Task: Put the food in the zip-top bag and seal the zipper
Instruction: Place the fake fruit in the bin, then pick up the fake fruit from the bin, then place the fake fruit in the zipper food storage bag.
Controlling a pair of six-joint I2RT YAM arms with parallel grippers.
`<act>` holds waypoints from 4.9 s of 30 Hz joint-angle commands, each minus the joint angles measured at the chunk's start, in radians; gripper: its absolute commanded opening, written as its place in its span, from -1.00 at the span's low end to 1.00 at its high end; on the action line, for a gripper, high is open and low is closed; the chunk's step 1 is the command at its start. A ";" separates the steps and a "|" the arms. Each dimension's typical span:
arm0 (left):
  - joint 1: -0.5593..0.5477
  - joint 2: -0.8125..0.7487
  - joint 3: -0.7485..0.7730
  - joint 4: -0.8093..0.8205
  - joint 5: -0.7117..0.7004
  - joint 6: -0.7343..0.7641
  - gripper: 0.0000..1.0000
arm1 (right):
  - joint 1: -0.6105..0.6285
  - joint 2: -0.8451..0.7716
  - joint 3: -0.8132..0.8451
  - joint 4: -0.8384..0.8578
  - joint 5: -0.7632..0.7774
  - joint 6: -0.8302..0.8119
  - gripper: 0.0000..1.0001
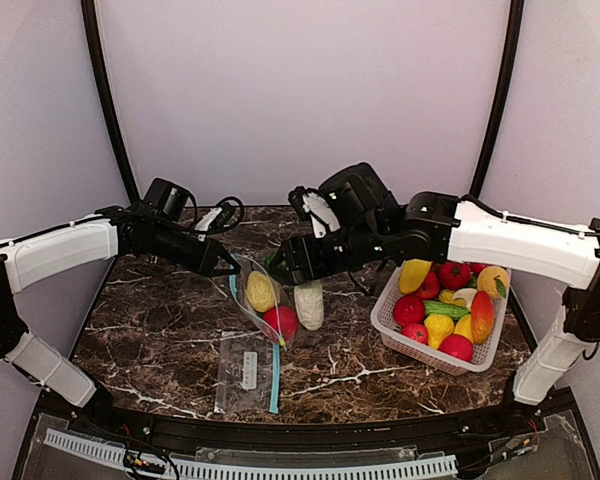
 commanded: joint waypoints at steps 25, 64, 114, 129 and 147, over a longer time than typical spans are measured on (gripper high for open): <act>0.004 -0.002 -0.007 -0.019 -0.024 0.014 -0.99 | -0.416 -0.550 -0.503 -0.420 0.289 0.186 0.42; 0.004 0.008 -0.005 -0.027 -0.026 0.015 -0.99 | -0.452 -0.368 -0.526 -0.384 0.244 0.018 0.62; 0.004 -0.023 -0.015 -0.008 0.004 -0.002 -0.99 | 0.132 0.246 0.273 -0.059 0.172 -0.282 0.10; 0.004 -0.024 -0.014 -0.007 0.016 -0.007 -0.99 | 0.068 0.443 0.426 -0.284 0.231 -0.164 0.31; 0.004 0.004 -0.010 -0.027 -0.038 -0.031 -0.99 | 0.086 0.258 0.298 -0.261 0.185 -0.082 0.66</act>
